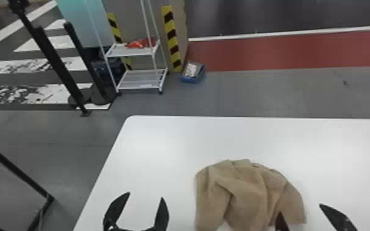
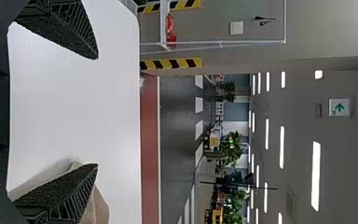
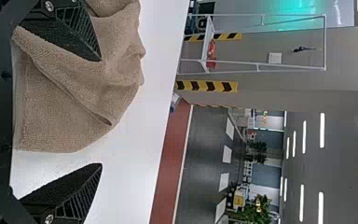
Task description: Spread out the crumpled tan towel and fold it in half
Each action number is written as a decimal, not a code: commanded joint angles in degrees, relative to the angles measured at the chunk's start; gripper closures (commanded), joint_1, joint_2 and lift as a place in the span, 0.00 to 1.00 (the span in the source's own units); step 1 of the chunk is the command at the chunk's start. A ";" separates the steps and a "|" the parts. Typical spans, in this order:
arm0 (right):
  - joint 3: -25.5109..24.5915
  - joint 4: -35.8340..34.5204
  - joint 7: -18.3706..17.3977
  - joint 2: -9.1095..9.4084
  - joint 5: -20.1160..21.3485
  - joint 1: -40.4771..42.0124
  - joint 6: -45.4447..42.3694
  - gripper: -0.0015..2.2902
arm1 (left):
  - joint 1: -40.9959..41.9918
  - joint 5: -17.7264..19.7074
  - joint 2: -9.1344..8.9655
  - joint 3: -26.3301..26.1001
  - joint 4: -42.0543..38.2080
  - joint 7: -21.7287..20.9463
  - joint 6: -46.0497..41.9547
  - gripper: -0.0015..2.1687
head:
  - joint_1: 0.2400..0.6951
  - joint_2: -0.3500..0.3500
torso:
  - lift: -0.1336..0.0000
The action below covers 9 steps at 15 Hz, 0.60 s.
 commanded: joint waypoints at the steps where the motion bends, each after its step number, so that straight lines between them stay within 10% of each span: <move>1: -1.14 0.43 1.39 -0.09 0.53 -0.68 1.61 0.03 | -0.14 -0.27 -0.05 0.00 -0.01 0.00 0.03 0.02 | 1.00 0.81 | 1.00; 9: -16.61 -0.71 44.63 -0.01 11.08 -12.28 33.96 0.05 | -1.10 -0.80 -0.05 -0.88 -0.01 -0.44 3.02 0.03 | 1.00 0.69 | 1.00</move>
